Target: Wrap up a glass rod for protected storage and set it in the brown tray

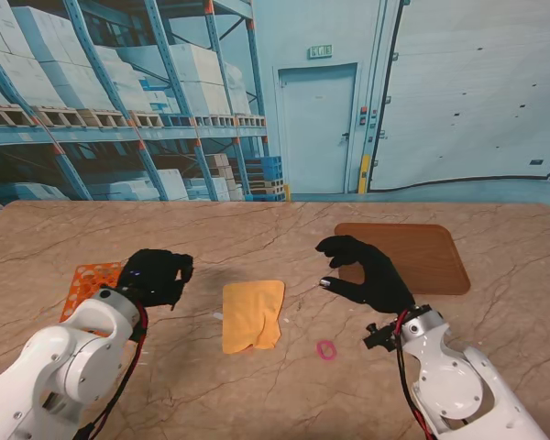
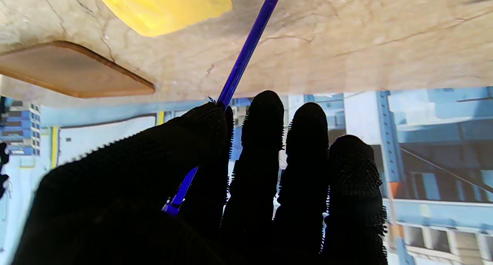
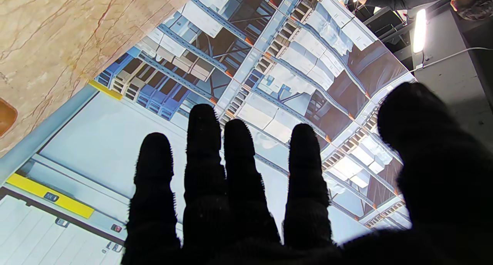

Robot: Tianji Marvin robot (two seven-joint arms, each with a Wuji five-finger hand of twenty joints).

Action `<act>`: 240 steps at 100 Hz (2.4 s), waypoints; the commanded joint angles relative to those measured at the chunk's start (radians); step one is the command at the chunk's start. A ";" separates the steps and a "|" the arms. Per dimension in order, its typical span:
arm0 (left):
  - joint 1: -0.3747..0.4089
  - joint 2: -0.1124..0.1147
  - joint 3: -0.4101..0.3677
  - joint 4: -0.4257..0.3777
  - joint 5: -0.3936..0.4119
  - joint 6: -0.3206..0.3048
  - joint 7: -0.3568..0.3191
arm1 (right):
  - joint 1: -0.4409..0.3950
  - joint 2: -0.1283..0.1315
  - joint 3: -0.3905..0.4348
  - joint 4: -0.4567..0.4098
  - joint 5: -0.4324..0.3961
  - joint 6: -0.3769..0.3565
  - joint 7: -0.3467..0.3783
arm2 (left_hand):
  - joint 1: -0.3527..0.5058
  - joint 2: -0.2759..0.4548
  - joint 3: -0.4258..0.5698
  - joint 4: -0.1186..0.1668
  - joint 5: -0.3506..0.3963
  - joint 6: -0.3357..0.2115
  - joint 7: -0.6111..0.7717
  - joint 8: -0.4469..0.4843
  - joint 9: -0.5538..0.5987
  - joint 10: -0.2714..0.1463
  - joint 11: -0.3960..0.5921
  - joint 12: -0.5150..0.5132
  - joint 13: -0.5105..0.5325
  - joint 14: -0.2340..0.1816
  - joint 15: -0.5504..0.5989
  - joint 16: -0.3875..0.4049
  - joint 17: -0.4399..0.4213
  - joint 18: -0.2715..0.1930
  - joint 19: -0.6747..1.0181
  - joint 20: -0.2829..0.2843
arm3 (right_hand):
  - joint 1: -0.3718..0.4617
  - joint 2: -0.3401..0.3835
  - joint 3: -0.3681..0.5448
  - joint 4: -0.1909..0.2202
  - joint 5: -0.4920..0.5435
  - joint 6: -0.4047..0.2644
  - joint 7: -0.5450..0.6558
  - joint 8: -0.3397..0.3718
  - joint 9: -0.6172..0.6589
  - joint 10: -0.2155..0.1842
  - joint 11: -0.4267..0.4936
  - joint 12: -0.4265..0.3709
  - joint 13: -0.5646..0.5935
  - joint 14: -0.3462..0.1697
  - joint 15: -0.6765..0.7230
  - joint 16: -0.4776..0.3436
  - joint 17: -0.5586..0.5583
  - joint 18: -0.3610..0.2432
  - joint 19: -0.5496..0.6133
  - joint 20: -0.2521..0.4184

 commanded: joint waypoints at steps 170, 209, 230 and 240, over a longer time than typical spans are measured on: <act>-0.736 0.005 0.808 0.380 -0.240 0.121 -0.276 | -0.041 -0.015 0.032 -0.029 0.027 -0.020 -0.038 | -0.003 0.005 -0.001 0.058 -0.021 -0.028 0.078 0.072 0.002 0.002 0.021 0.046 0.018 -0.002 0.001 0.046 0.011 0.002 0.050 0.036 | -0.056 0.049 0.028 0.024 0.015 0.003 -0.004 0.000 0.011 0.007 0.005 0.004 0.012 -0.002 0.011 0.013 -0.005 -0.005 0.019 0.009; -0.839 -0.017 0.944 0.450 -0.291 0.143 -0.259 | -0.045 -0.016 0.035 -0.030 0.028 -0.022 -0.042 | -0.010 0.025 -0.030 0.040 -0.019 -0.027 0.062 0.037 -0.009 -0.004 0.042 0.044 0.018 -0.013 0.008 0.049 0.010 -0.007 0.052 0.032 | -0.056 0.048 0.027 0.025 0.016 0.003 -0.004 0.001 0.012 0.006 0.005 0.005 0.012 -0.001 0.011 0.014 -0.005 -0.005 0.019 0.010; -0.876 -0.028 1.008 0.485 -0.316 0.146 -0.249 | -0.045 -0.017 0.037 -0.030 0.028 -0.023 -0.044 | -0.011 0.051 -0.081 0.028 -0.048 -0.048 0.062 0.029 -0.049 -0.027 0.075 0.070 -0.011 -0.027 0.008 0.058 -0.019 -0.025 0.039 0.028 | -0.056 0.048 0.026 0.025 0.016 0.002 -0.004 0.001 0.012 0.006 0.005 0.005 0.013 -0.002 0.011 0.014 -0.005 -0.005 0.019 0.010; -0.888 -0.032 1.030 0.491 -0.328 0.144 -0.250 | -0.045 -0.017 0.037 -0.028 0.028 -0.024 -0.044 | -0.017 0.054 -0.094 0.025 -0.053 -0.050 0.061 0.029 -0.054 -0.029 0.078 0.071 -0.012 -0.028 0.007 0.059 -0.021 -0.026 0.037 0.029 | -0.057 0.048 0.026 0.025 0.016 0.003 -0.004 0.001 0.011 0.006 0.005 0.005 0.012 -0.002 0.011 0.014 -0.004 -0.006 0.019 0.010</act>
